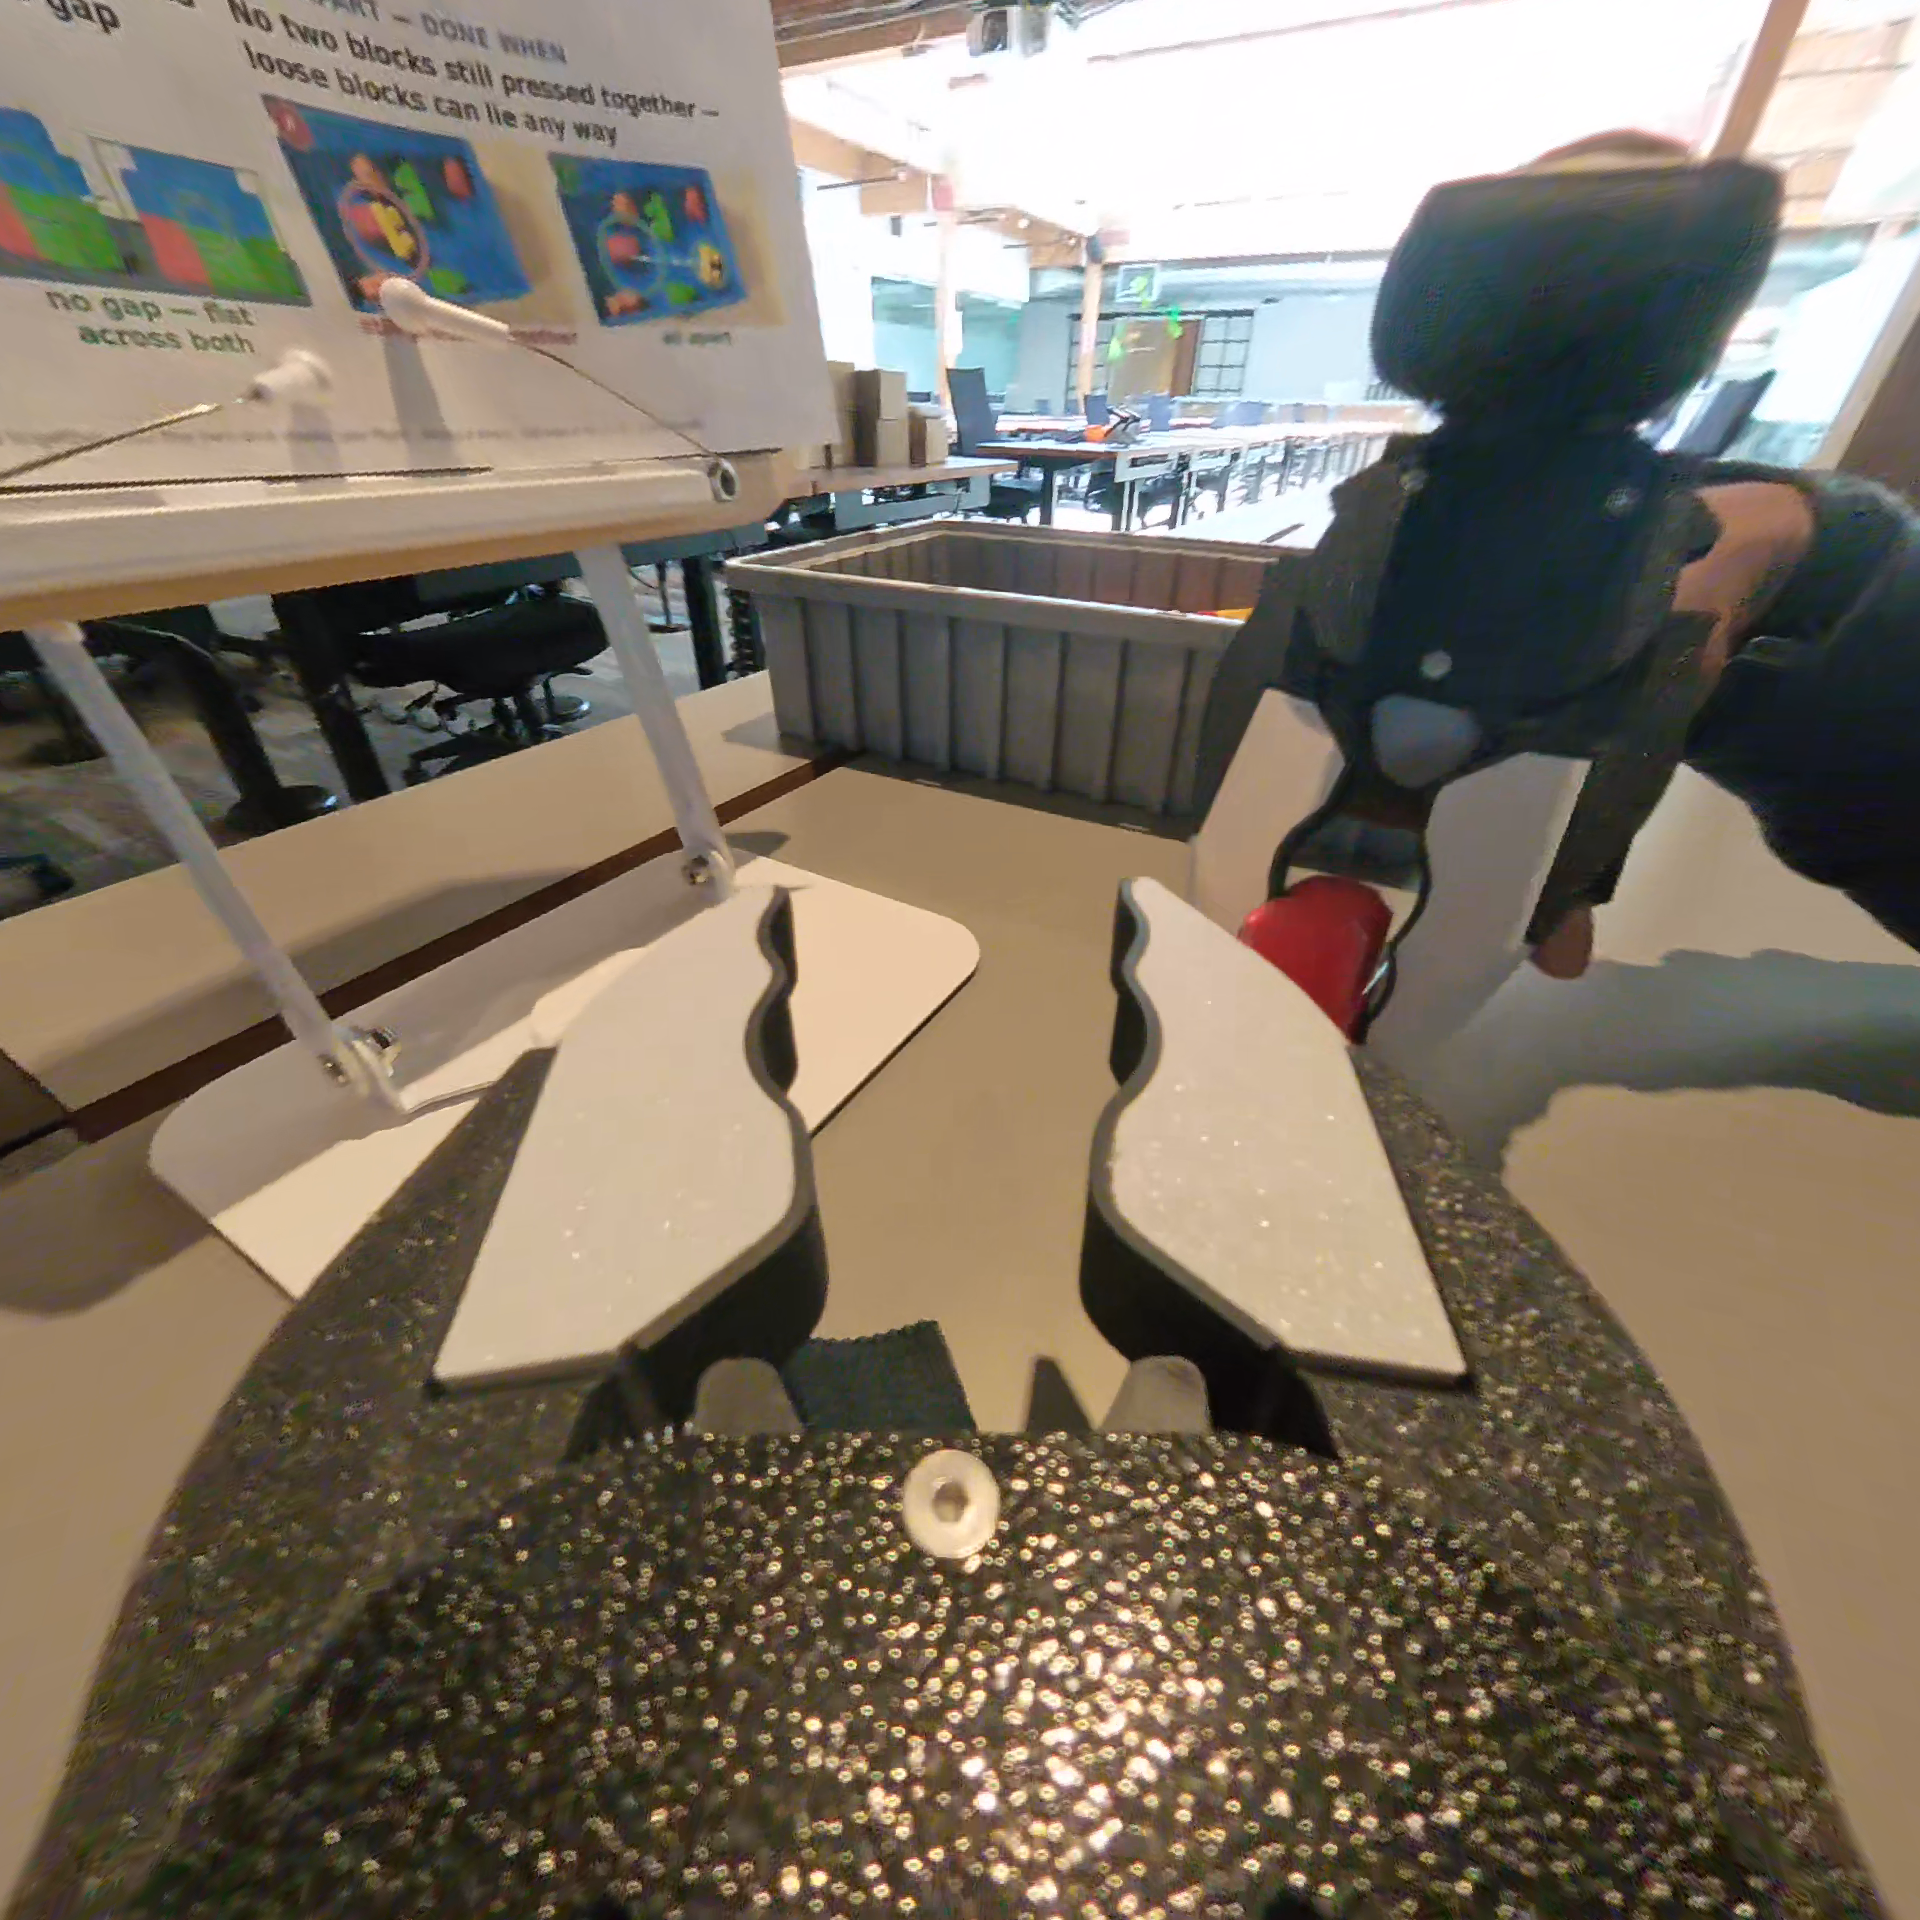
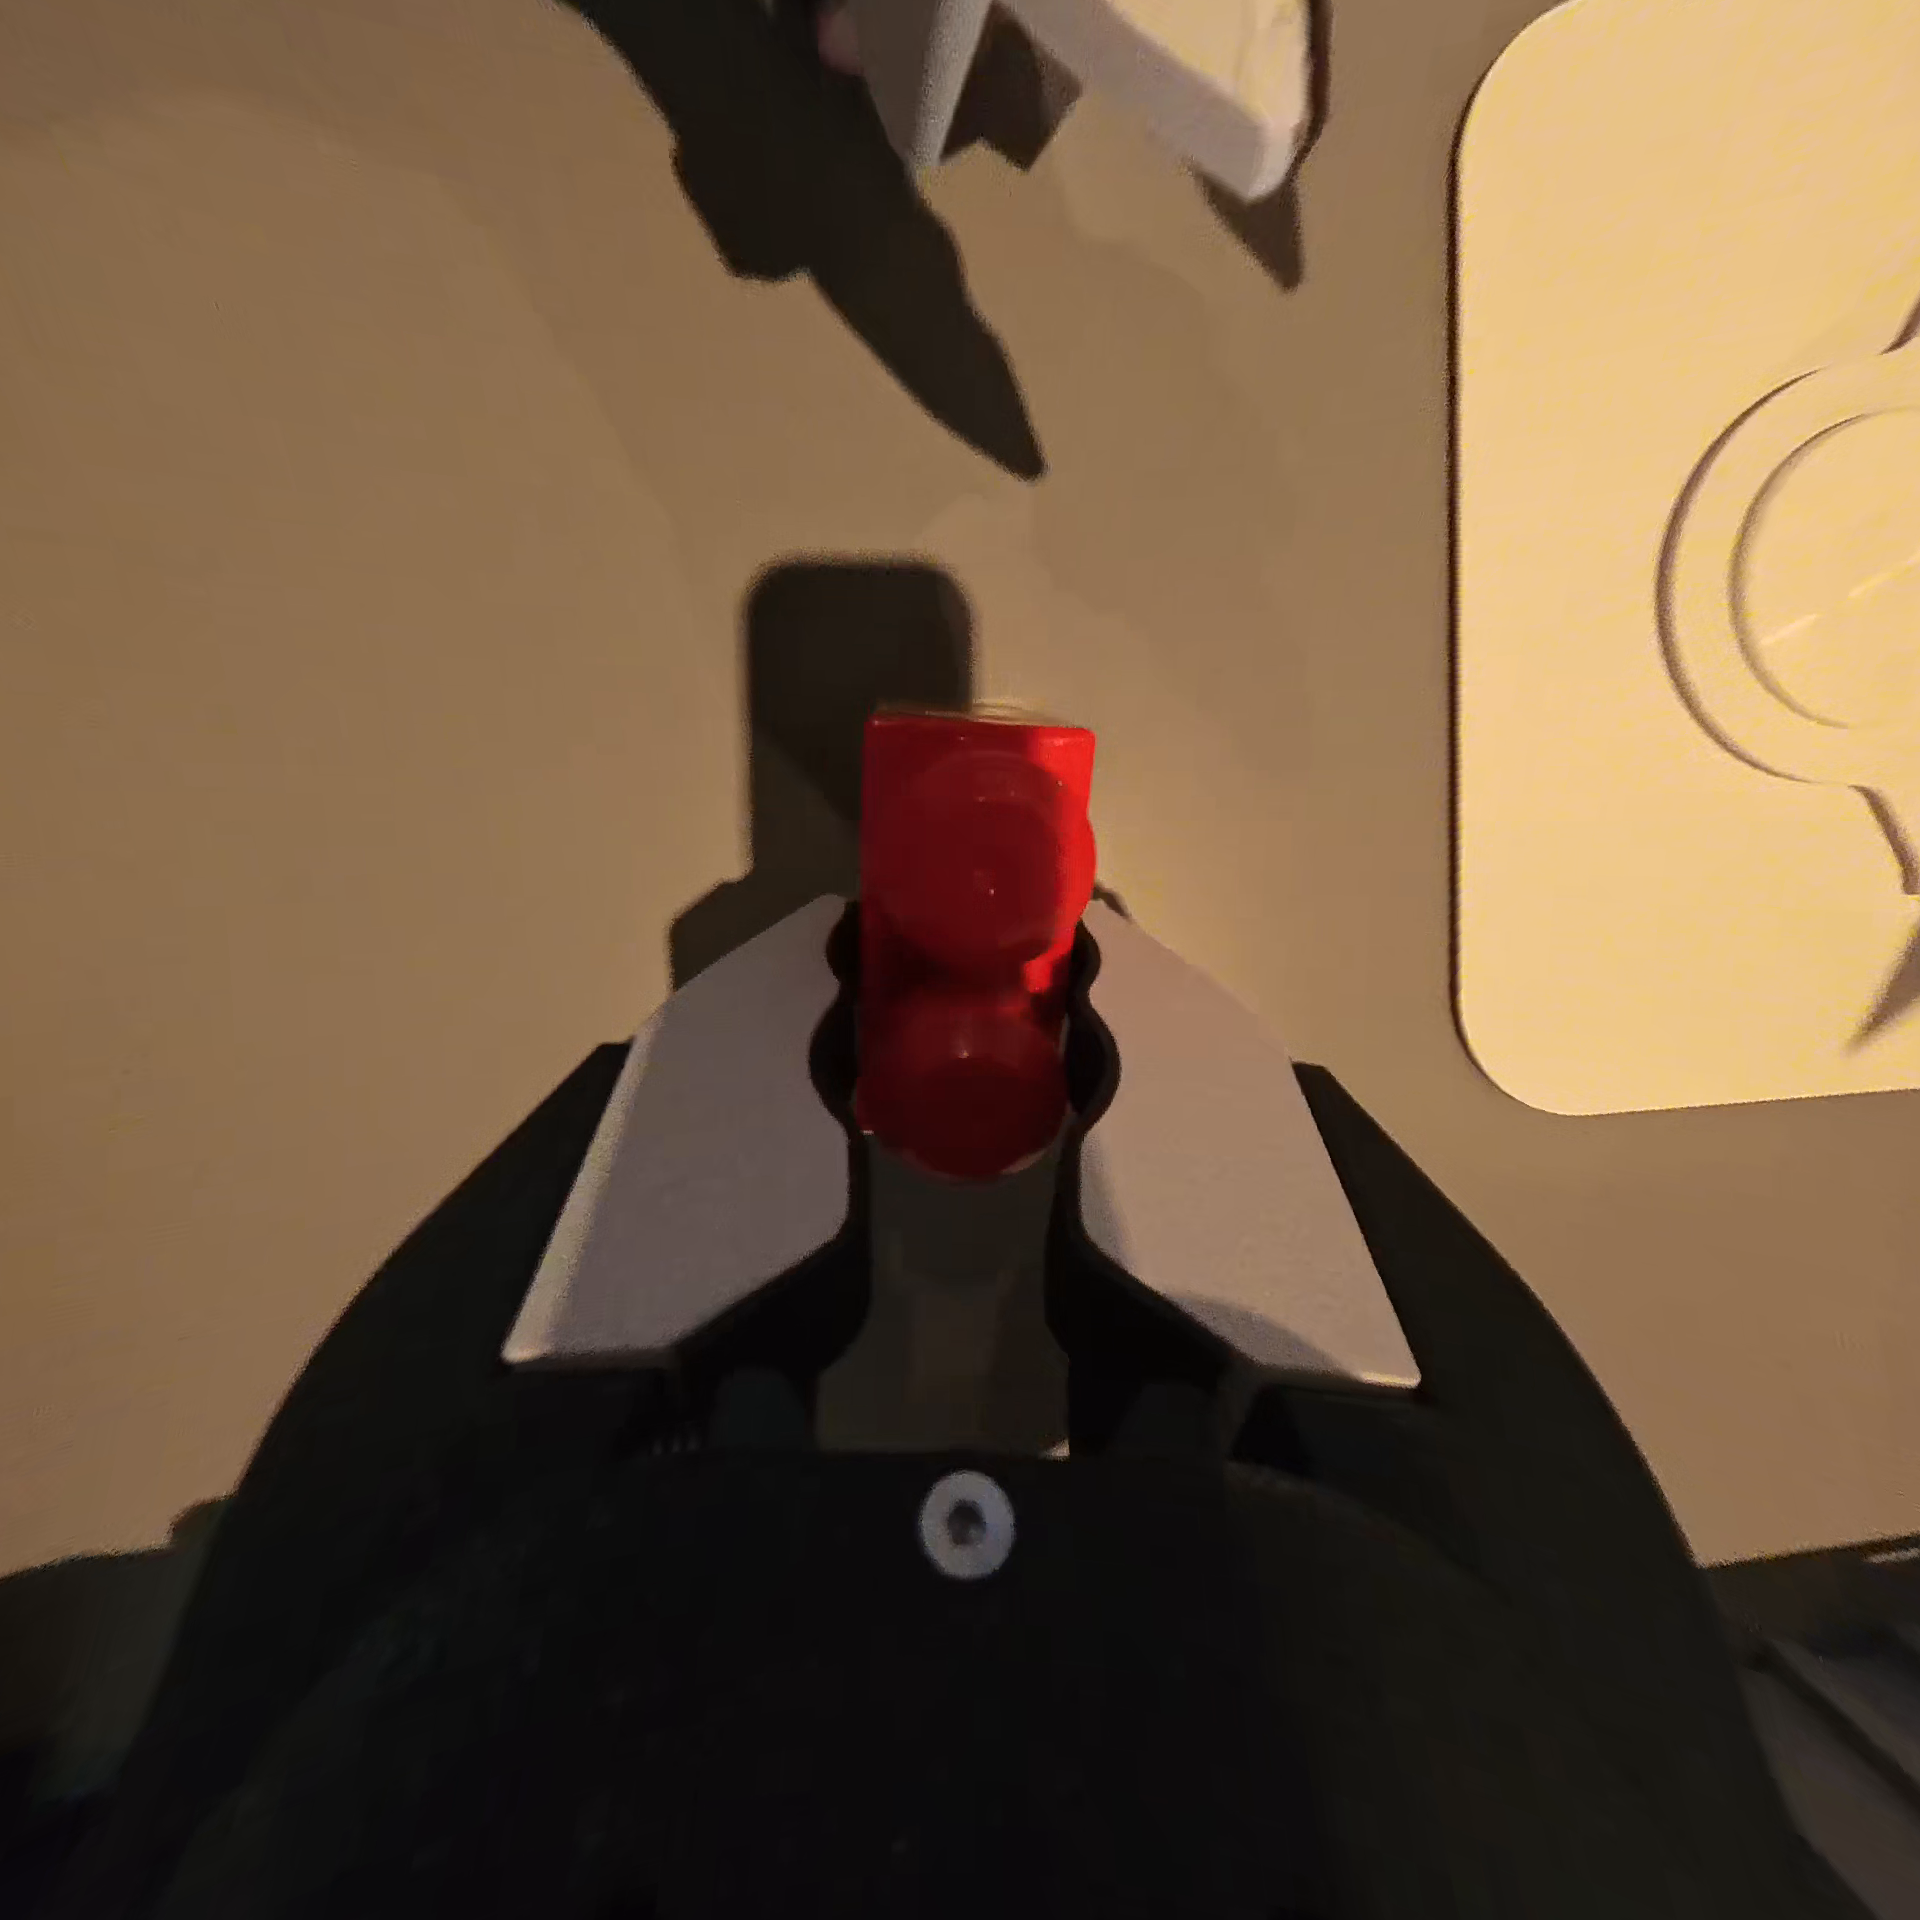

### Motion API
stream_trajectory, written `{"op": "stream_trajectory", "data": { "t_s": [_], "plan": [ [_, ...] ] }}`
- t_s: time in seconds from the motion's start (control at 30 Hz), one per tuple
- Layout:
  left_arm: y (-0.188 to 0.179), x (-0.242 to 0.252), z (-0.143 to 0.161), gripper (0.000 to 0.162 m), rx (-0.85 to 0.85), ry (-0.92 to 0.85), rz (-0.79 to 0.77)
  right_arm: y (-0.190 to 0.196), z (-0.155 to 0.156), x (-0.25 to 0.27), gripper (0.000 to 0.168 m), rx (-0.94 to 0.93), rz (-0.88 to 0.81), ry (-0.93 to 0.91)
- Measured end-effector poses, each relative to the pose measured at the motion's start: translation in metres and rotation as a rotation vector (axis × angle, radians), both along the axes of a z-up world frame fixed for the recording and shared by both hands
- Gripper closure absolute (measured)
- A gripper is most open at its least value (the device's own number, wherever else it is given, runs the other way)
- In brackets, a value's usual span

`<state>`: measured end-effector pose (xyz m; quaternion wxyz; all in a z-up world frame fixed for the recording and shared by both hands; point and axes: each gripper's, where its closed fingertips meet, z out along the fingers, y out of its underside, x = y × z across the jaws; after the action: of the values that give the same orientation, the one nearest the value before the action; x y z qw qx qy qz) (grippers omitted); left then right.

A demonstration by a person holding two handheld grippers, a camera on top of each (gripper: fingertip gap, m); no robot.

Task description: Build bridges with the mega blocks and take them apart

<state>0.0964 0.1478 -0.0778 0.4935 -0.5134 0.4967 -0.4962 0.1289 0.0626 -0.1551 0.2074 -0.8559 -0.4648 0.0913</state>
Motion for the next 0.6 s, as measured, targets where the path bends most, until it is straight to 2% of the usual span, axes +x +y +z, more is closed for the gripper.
{"op": "stream_trajectory", "data": {
  "t_s": [0.23,0.47,0.6],
  "plan": [
    [-0.017,0.003,-0.008,0.107,0.035,0.060,-0.094,0.001,-0.005,-0.006,0.132,0.004,0.012,-0.024],
    [-0.022,0.004,-0.012,0.107,0.064,0.082,-0.113,0.005,-0.005,-0.008,0.131,0.052,-0.005,-0.012],
    [-0.024,0.005,-0.013,0.107,0.070,0.091,-0.118,0.006,-0.006,-0.008,0.121,0.079,-0.033,0.056]
  ]
}}
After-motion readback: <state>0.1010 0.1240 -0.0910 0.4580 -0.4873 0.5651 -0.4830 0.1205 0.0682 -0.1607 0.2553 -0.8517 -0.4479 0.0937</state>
